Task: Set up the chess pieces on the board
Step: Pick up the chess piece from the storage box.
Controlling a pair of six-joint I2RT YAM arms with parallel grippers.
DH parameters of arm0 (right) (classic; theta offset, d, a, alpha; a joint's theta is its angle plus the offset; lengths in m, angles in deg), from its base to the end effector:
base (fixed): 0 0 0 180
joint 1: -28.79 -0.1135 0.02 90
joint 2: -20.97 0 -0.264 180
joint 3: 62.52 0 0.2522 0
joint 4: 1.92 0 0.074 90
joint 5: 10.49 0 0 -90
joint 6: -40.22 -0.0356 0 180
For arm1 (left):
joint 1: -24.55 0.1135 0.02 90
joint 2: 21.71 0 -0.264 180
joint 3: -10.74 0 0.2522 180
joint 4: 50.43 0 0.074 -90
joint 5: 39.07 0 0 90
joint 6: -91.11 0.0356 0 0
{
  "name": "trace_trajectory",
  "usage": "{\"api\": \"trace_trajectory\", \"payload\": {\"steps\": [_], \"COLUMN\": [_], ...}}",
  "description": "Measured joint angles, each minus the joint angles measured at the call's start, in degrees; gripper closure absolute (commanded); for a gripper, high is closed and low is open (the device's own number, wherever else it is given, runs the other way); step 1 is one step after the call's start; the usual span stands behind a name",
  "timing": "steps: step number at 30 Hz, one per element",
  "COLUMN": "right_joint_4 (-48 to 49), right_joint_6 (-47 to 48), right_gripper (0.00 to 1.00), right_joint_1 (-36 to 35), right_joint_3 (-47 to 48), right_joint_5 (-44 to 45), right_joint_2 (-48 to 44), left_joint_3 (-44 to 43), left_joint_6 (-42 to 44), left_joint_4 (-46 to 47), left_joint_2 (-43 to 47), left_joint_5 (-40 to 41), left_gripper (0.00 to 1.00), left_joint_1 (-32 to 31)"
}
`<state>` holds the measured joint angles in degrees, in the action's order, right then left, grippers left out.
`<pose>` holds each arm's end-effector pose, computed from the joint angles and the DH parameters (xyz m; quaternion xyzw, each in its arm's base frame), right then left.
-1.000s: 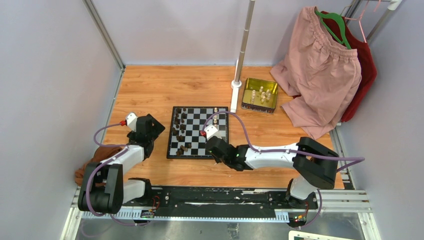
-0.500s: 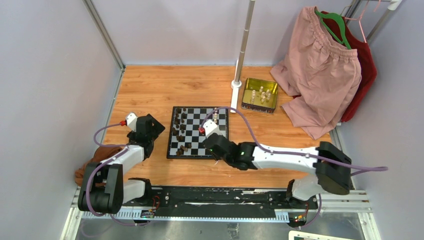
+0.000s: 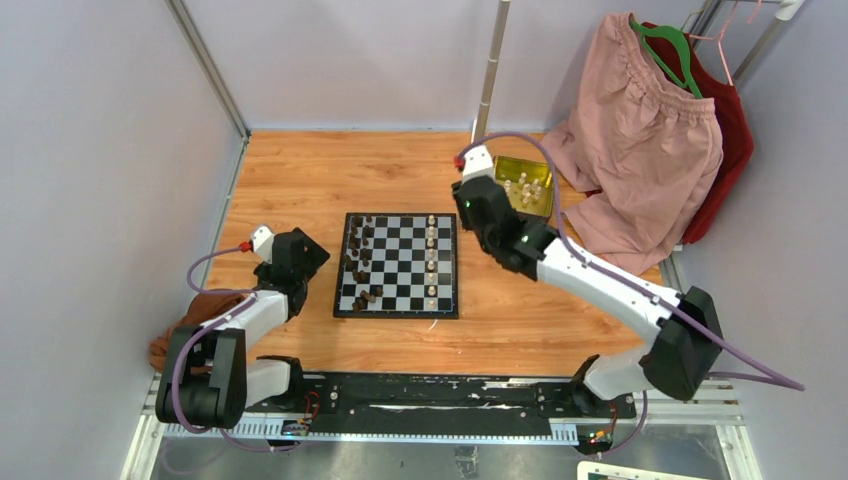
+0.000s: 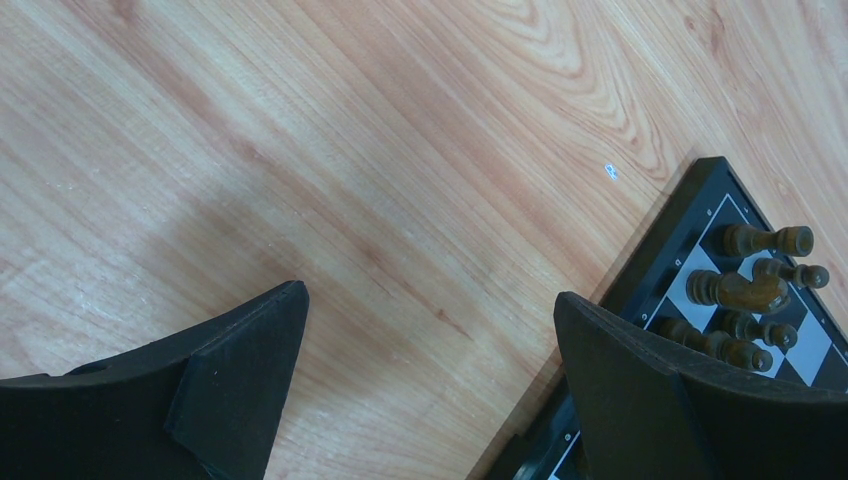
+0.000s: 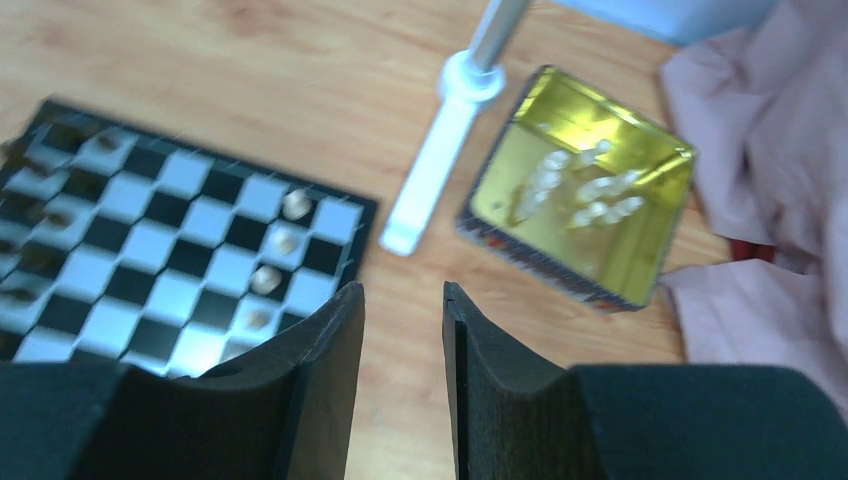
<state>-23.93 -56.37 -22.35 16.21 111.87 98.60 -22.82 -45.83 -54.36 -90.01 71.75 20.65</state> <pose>0.2111 0.2316 0.3391 -0.1536 0.7919 0.0619 0.5877 0.2138 -0.0019 0.1480 -0.3980 0.7960 -0.0358 0.4546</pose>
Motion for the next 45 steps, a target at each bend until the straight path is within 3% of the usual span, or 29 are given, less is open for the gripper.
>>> {"api": "trace_trajectory", "payload": {"steps": [7, 16, 23, 45], "right_joint_4": [2.78, 3.98, 3.61, 4.07], "right_joint_6": [2.58, 3.93, 3.56, 1.44], "right_gripper": [0.61, 0.6, 0.6, 0.6], "right_joint_1": [17.2, 28.24, 31.26, 32.28], "right_joint_3": [9.05, 21.94, 27.45, 22.16], "right_joint_5": [-4.39, -11.02, -14.67, -17.42], "right_joint_2": [12.35, 31.8, 38.05, 40.09], "left_joint_3": [0.0, 0.0, 0.0, 0.0], "left_joint_6": [0.04, 0.09, 0.11, 0.5], "left_joint_4": [-0.02, 0.0, 0.02, 0.02], "left_joint_2": [0.0, 0.0, 0.0, -0.02], "left_joint_5": [-0.09, -0.31, -0.48, -1.16], "left_gripper": [0.0, 0.0, 0.0, 0.0], "left_joint_1": [0.0, 0.0, 0.0, 0.0]}}
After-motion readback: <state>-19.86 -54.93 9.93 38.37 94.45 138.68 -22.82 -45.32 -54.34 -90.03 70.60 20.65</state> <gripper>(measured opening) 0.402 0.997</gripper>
